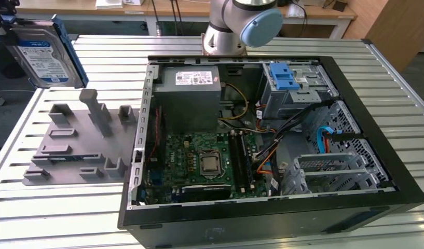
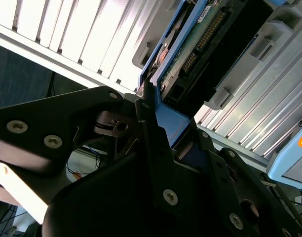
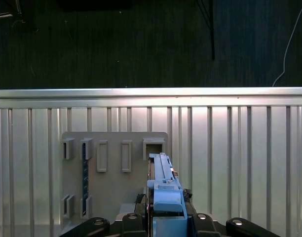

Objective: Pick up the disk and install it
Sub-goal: 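Pick up the disk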

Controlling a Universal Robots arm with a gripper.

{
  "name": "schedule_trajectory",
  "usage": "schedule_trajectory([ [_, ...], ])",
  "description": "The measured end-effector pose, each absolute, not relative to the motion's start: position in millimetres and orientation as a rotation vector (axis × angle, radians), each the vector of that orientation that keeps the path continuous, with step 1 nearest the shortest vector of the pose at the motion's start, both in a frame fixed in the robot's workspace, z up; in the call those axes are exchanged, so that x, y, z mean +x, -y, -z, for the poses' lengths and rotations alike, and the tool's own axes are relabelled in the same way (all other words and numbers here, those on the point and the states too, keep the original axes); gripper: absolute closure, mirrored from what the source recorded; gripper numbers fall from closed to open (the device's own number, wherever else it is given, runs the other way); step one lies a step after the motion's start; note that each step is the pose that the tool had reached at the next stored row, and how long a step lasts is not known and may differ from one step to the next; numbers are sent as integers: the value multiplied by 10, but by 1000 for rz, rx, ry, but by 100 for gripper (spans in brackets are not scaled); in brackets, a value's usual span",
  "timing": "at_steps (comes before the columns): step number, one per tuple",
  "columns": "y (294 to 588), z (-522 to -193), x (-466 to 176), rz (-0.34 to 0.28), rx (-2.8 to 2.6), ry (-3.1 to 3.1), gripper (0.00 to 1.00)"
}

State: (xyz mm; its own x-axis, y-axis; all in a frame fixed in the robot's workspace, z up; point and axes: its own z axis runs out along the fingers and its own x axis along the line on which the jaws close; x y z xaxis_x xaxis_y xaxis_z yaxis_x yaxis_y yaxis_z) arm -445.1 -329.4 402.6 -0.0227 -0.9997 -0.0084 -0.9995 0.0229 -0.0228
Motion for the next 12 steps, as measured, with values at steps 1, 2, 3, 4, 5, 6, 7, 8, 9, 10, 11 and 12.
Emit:
schedule_trajectory([
  [1, 3294, -4026, -4451, 16, -2181, -2231, 64],
  [2, 3294, -4026, -4451, 16, -2181, -2231, 64],
  [3, 3293, -4026, -4451, 16, -2181, -2231, 64],
  [4, 3293, -4026, -4451, 16, -2181, -2231, 64],
  [5, 3294, -4026, -4451, 16, -2181, -2231, 64],
  [6, 3294, -4026, -4451, 16, -2181, -2231, 64],
  [7, 3294, -4026, -4451, 16, -2181, -2231, 64],
  [8, 3294, -4026, -4451, 16, -2181, -2231, 64],
  [9, 3294, -4026, -4451, 16, -2181, -2231, 64],
  [10, 3294, -4026, -4451, 16, -2181, -2231, 64],
  [11, 3294, -4026, -4451, 16, -2181, -2231, 64],
  [12, 3294, -4026, -4451, 16, -2181, -2231, 64],
])
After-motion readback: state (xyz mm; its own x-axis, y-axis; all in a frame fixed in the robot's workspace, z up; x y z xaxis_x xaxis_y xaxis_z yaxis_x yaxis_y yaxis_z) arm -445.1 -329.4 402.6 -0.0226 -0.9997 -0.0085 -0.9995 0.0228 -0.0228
